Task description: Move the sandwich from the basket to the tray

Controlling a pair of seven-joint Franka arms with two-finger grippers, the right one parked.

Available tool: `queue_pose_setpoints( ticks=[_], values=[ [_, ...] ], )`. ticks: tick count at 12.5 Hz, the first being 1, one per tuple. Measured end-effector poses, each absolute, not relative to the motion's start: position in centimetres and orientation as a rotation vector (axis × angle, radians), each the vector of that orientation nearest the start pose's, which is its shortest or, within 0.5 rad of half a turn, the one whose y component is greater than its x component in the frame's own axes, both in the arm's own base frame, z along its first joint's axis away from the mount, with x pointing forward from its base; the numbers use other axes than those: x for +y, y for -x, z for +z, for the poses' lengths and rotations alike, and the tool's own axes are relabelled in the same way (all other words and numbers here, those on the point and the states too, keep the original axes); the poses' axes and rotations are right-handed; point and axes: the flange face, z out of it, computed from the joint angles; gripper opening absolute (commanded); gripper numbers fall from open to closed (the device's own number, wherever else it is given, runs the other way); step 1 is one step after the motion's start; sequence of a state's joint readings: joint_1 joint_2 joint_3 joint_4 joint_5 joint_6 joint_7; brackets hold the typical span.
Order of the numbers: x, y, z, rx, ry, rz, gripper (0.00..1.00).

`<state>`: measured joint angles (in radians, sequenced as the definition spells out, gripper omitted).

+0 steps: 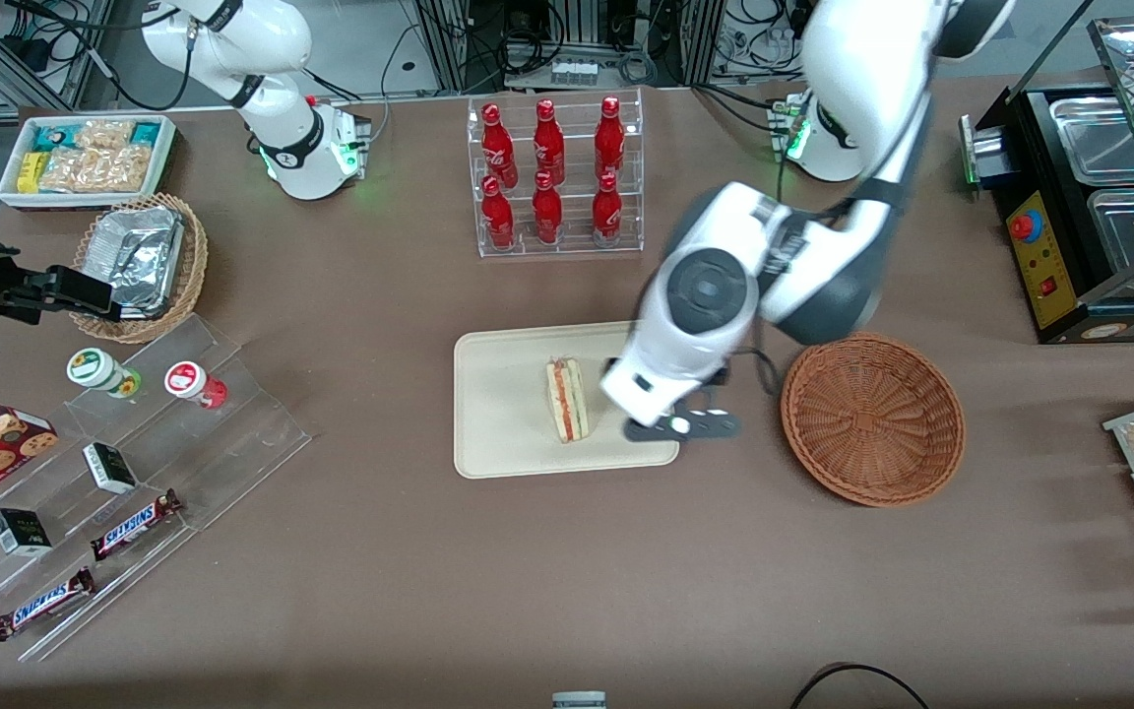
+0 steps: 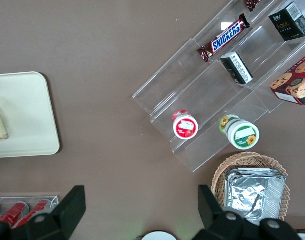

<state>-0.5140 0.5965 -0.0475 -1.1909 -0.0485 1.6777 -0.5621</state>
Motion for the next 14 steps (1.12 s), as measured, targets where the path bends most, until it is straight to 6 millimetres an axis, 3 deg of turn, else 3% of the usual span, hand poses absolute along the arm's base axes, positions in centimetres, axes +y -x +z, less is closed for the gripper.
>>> queue_pose_setpoints(
  ticks=[4, 6, 14],
  values=[
    [-28.0, -63.6, 46.1, -0.071, 3.15, 0.208, 1.0],
    [-24.0, -64.0, 47.6, -0.057, 3.156, 0.205, 1.0],
    [-11.5, -61.3, 51.0, 0.015, 3.169, 0.219, 1.0]
  ],
)
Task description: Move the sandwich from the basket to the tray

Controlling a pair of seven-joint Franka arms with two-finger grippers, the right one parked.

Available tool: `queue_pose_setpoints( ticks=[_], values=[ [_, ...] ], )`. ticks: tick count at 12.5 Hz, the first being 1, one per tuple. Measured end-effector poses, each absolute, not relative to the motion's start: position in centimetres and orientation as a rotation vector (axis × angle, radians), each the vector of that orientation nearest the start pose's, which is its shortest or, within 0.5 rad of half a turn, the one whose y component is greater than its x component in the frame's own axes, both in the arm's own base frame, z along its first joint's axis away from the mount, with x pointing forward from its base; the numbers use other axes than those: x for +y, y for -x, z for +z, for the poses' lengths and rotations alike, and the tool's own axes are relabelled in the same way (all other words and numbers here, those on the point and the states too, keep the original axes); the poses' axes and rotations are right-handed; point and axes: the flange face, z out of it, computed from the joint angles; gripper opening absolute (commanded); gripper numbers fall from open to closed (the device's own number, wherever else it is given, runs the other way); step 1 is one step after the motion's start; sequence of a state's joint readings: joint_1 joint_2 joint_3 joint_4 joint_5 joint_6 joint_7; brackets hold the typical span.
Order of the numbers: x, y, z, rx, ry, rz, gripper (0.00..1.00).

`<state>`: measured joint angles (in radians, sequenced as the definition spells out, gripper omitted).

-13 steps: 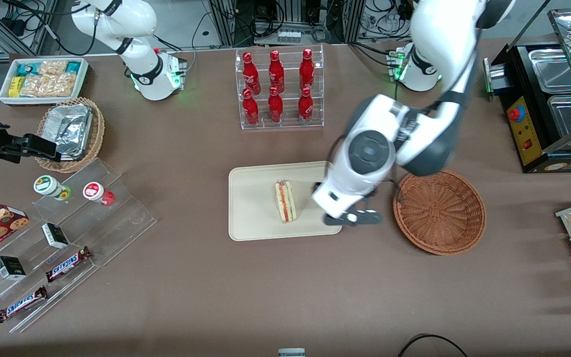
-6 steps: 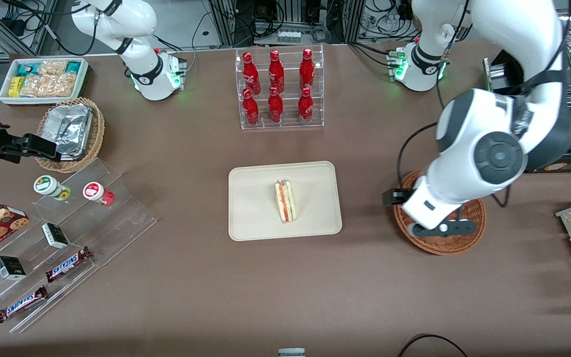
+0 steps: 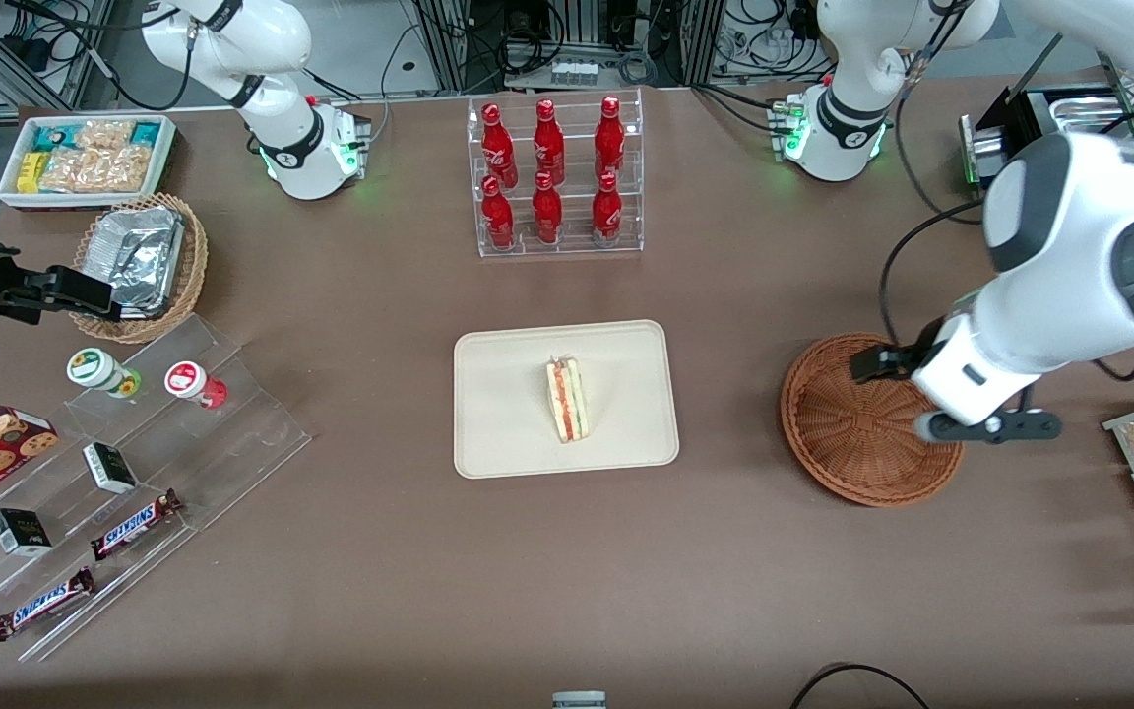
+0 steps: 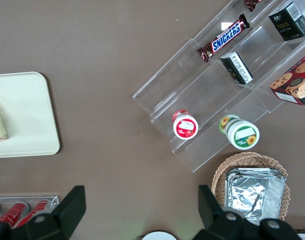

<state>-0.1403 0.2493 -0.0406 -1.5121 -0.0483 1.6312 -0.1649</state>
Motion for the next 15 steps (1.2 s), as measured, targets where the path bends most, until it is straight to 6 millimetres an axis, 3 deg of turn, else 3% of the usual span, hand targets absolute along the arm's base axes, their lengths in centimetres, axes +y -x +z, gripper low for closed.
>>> queue_pose_setpoints(
  ticks=[8, 15],
  values=[
    [-6.7, -55.7, 55.0, 0.018, 3.161, 0.284, 1.0],
    [-1.7, -53.0, 59.1, -0.022, 3.16, 0.267, 1.0]
  ],
)
